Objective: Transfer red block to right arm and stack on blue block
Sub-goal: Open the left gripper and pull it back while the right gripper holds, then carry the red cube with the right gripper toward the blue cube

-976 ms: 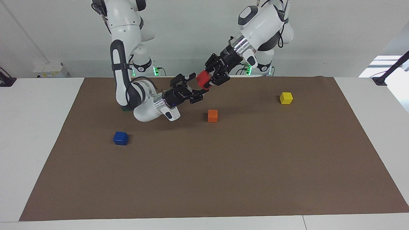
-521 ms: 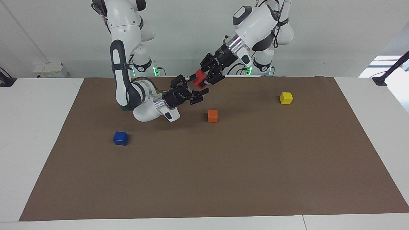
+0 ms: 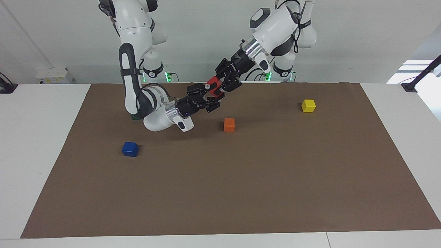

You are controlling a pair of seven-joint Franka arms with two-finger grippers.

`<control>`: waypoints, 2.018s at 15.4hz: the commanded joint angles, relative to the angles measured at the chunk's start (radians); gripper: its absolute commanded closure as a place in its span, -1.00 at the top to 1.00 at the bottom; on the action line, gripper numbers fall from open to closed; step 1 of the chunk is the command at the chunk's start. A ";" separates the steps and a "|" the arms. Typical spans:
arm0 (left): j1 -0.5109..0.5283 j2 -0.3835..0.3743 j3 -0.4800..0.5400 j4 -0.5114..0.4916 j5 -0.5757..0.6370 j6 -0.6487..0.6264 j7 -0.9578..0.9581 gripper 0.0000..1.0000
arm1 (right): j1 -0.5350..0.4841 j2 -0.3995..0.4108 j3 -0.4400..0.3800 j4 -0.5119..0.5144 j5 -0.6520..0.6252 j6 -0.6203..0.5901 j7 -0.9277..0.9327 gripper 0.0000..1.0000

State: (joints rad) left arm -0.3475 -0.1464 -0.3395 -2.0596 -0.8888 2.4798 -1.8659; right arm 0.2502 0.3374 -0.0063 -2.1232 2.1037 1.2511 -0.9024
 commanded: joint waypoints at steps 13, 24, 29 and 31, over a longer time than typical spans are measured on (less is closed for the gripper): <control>0.025 -0.008 0.019 0.022 -0.013 -0.005 -0.015 1.00 | 0.003 -0.001 0.002 -0.003 0.010 0.045 -0.024 -1.00; 0.346 -0.008 0.023 0.049 0.005 -0.179 0.328 1.00 | -0.002 -0.006 0.002 0.089 0.010 0.192 0.114 -1.00; 0.448 -0.008 0.025 0.047 0.161 -0.238 0.545 1.00 | 0.003 -0.021 -0.001 0.131 0.001 0.309 0.178 -1.00; 0.504 -0.008 0.025 0.052 0.203 -0.301 0.667 1.00 | -0.002 -0.055 -0.006 0.144 -0.051 0.385 0.255 -1.00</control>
State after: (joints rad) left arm 0.0975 -0.1468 -0.3085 -2.0079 -0.7297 2.2477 -1.3152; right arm 0.2553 0.3301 -0.0098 -1.9933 2.1056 1.5575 -0.7295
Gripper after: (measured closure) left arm 0.000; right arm 0.436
